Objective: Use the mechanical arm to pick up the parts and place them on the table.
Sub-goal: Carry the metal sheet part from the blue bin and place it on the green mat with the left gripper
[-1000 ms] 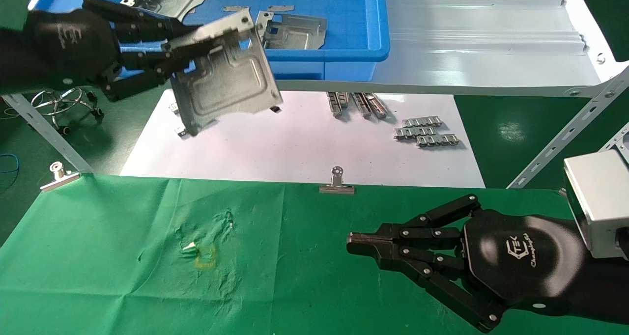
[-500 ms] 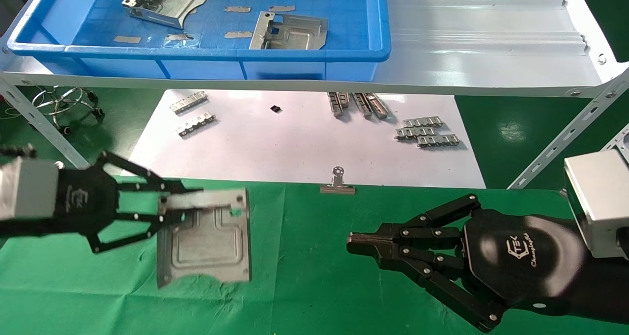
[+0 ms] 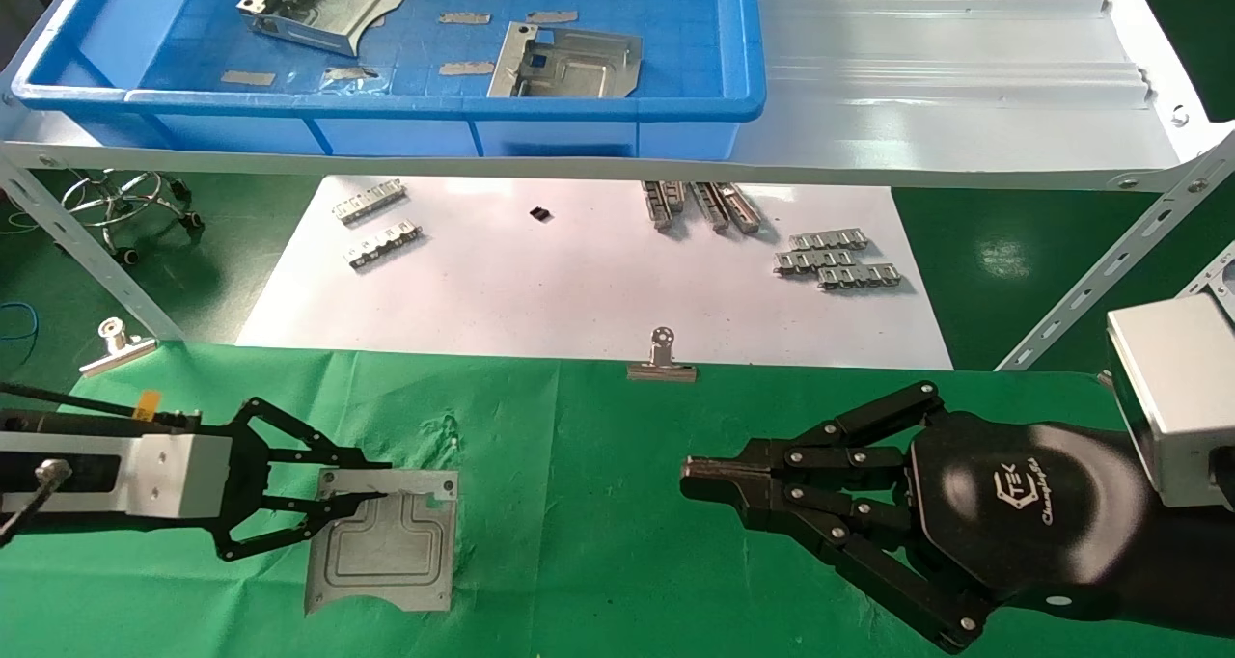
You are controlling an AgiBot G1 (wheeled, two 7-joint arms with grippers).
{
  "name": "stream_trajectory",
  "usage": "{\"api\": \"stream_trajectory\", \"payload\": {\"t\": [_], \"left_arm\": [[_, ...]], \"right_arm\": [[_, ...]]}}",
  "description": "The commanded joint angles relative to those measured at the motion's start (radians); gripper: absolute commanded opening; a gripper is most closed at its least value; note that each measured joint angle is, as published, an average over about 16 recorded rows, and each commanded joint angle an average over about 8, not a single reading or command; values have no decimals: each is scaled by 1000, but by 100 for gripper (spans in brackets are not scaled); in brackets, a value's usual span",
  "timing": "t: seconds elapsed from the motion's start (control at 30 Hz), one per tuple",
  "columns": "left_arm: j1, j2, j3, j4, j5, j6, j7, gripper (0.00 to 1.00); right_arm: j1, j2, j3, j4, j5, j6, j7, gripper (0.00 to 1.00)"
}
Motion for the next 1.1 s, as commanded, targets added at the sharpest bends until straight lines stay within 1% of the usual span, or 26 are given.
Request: {"api": "stream_trajectory", "payload": {"t": [0.03,0.2,0.23,0.27,0.47,0.5,0.53,0.9,1.0,1.1], "left_arm": [[-1,18,8,33,12,-3,24,0],[0,52,19,103,34,-22,71,0],[0,58,20,117,37,-26,81,2],[-1,64,21,129,39,-30,90,7],[-1,92,21,191,46,-55,148,82],[-1,96,21,199,47,-58,157,93],[-1,100,21,208,47,-61,165,100],[-12,125,14,285,39,-56,225,100],[-27,119,13,295,36,-31,218,100],[-42,106,12,293,26,10,181,100]], "right_arm": [[0,0,0,0,0,0,0,0],[0,0,0,0,0,0,0,0],[0,0,0,0,0,0,0,0],[0,0,0,0,0,0,0,0],[0,0,0,0,0,0,0,0],[0,0,0,0,0,0,0,0],[0,0,0,0,0,0,0,0],[0,0,0,0,0,0,0,0],[0,0,0,0,0,0,0,0],[0,0,0,0,0,0,0,0]]}}
